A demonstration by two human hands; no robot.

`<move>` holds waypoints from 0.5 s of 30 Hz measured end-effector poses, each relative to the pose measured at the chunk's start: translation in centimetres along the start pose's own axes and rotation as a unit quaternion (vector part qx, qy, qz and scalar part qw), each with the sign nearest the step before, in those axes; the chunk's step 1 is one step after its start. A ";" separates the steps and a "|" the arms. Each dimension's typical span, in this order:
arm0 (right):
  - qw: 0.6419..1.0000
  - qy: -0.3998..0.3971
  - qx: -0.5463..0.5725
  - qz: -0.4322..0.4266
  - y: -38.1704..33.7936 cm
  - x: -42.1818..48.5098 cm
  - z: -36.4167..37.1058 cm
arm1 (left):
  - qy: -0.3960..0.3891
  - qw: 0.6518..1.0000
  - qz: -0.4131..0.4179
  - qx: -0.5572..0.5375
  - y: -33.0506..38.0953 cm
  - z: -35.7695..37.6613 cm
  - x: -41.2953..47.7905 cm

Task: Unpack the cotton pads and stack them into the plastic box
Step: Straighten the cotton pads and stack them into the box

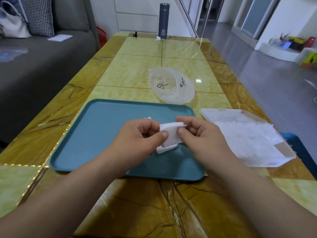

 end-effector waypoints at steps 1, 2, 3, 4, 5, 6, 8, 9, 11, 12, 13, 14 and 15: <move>1.000 0.019 0.004 0.006 0.1 0.1 -0.1 | 0.001 1.000 0.001 0.002 0.0 0.0 0.0; 0.999 0.038 0.007 0.011 0.2 0.1 -0.2 | 0.000 1.000 0.002 0.006 0.0 0.0 0.0; 0.999 0.050 0.014 0.014 0.2 0.2 -0.2 | 0.001 1.000 0.003 0.008 0.0 0.0 0.0; 0.998 0.057 0.026 0.017 0.2 0.2 -0.2 | 0.002 1.000 0.006 0.009 0.0 0.1 0.0; 0.998 0.057 0.037 0.018 0.1 0.1 -0.2 | 0.002 1.000 0.009 0.010 0.0 0.2 0.0; 0.997 0.053 0.049 0.019 0.1 0.0 -0.1 | 0.001 1.000 0.011 0.009 -0.1 0.2 0.0; 0.997 0.044 0.065 0.018 -0.1 0.0 -0.1 | -0.003 1.000 0.017 0.013 -0.1 0.3 0.1; 0.996 0.045 0.071 0.016 -0.2 -0.1 -0.1 | -0.004 1.000 0.021 0.019 0.0 0.3 0.0; 0.995 0.056 0.079 0.013 -0.3 0.0 -0.2 | -0.003 0.999 0.023 0.030 0.1 0.3 -0.1; 0.995 0.061 0.081 0.012 -0.4 0.0 -0.3 | -0.001 0.999 0.020 0.030 0.1 0.3 -0.1; 0.994 0.063 0.084 0.011 -0.4 0.0 -0.3 | 0.003 1.000 0.015 0.025 0.1 0.2 0.0; 0.994 0.064 0.087 0.011 -0.5 0.0 -0.4 | 0.006 1.000 0.008 0.016 0.1 0.2 0.0; 0.994 0.065 0.089 0.012 -0.5 0.0 -0.4 | 0.007 1.000 0.002 0.004 0.0 0.1 0.1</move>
Point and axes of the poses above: each hand's wrist, its own x-axis towards the middle knuckle, its own z-axis out of the palm, y = z × x, the point moved 1 cm from there along x, towards the middle knuckle, and after that the axes turned 8 degrees about x, right-handed, at the moved point
